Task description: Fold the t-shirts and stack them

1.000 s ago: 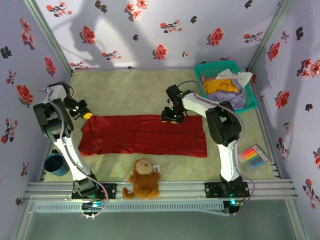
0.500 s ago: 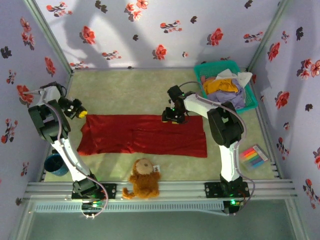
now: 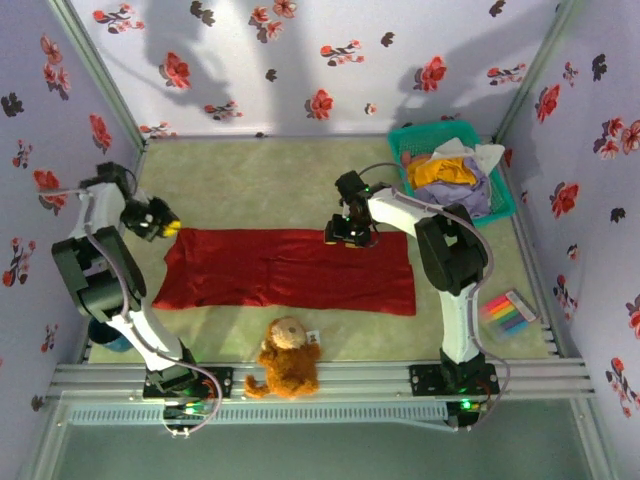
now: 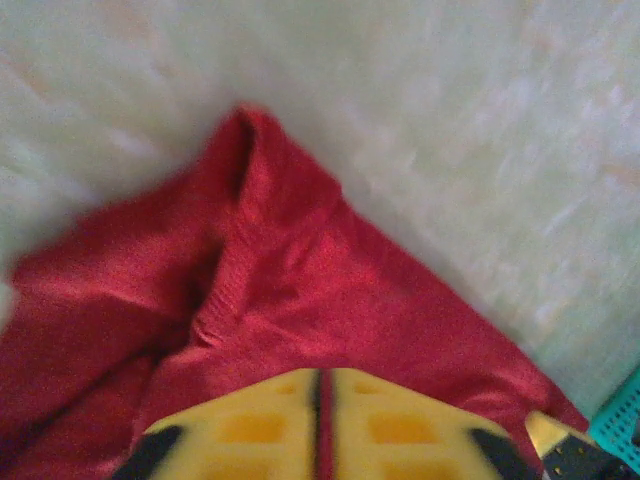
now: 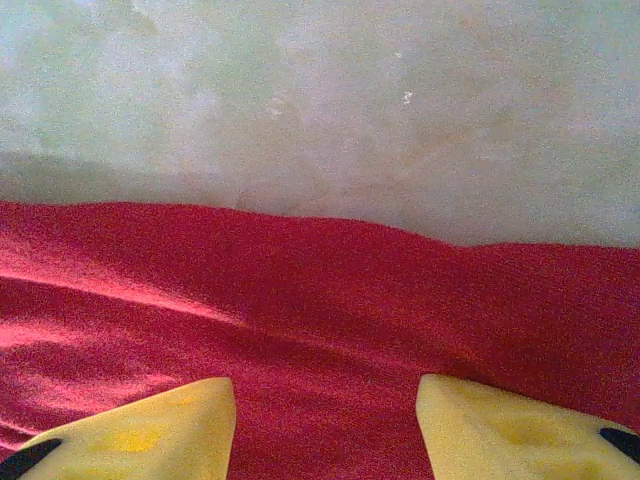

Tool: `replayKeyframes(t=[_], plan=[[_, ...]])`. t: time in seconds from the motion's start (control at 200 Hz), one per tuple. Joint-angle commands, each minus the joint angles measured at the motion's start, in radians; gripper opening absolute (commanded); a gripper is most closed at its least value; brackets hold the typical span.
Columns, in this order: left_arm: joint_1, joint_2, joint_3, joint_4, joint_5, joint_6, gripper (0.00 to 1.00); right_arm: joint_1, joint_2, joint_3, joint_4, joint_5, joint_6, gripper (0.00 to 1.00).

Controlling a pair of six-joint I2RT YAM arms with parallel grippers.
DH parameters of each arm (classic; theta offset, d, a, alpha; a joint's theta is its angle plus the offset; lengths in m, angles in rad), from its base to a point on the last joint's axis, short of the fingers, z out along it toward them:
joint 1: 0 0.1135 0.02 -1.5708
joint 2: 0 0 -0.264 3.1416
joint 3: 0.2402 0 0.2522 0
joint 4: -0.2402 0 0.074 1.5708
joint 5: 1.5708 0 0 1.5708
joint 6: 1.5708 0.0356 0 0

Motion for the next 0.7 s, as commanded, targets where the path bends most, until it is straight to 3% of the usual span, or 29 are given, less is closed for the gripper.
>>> replayKeyframes(t=[0.0, 0.185, 0.365, 0.695], plan=[[-0.048, -0.011, -0.132, 0.116, 0.085, -0.091, 0.01, -0.015, 0.006, -0.030, -0.049, 0.079, 0.028, 0.54], [-0.104, -0.014, -0.147, 0.074, 0.008, -0.064, 0.00, -0.015, -0.007, -0.031, -0.060, 0.092, 0.015, 0.54], [-0.113, 0.075, -0.148, 0.099, -0.041, -0.045, 0.00, -0.019, -0.012, -0.044, -0.059, 0.106, 0.017, 0.54], [-0.120, 0.325, 0.126, 0.112, -0.040, -0.057, 0.00, -0.033, -0.034, -0.034, -0.073, 0.113, 0.000, 0.55]])
